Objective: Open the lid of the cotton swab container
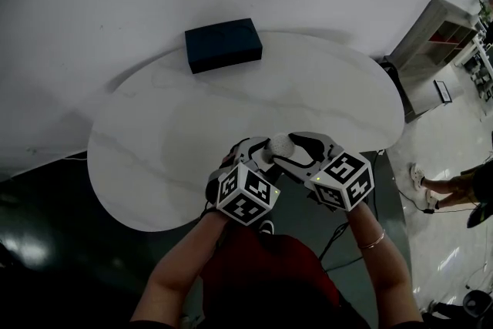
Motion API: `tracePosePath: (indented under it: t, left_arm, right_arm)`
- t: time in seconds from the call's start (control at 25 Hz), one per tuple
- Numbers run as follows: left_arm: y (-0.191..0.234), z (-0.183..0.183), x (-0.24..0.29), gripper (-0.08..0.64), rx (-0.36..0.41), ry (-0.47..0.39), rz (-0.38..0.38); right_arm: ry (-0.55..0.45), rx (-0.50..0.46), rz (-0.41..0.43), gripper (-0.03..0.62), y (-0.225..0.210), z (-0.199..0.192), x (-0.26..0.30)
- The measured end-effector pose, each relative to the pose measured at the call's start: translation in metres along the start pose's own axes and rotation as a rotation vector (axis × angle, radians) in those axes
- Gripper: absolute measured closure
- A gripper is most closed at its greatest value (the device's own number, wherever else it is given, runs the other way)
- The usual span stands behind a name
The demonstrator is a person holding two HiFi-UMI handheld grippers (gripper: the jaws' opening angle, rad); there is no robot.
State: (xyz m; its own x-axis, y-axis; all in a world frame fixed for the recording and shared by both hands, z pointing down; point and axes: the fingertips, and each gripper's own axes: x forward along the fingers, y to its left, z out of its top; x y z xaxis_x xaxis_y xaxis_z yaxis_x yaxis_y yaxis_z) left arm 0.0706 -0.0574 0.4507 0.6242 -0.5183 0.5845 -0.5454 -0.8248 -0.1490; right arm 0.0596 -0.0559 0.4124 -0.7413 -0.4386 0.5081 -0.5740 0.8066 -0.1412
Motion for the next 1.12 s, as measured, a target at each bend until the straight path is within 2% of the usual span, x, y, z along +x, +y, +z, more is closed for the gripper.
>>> tracePosePath:
  t: [0.56, 0.72, 0.88, 1.12]
  left_arm:
    - [0.005, -0.002, -0.010, 0.305, 0.004, -0.074, 0.002]
    - [0.007, -0.003, -0.012, 0.311, 0.014, -0.083, 0.011]
    - [0.010, -0.003, -0.014, 0.311, 0.006, -0.097, 0.011]
    - [0.016, -0.005, -0.013, 0.311, 0.030, -0.117, 0.013]
  right_arm:
    - [0.000, 0.063, 0.099, 0.344, 0.005, 0.004, 0.005]
    - [-0.025, 0.135, 0.143, 0.344, 0.006, 0.011, 0.003]
    - [-0.025, 0.147, 0.164, 0.344, 0.005, 0.014, 0.005]
    - [-0.072, 0.301, 0.244, 0.344, 0.001, 0.021, 0.006]
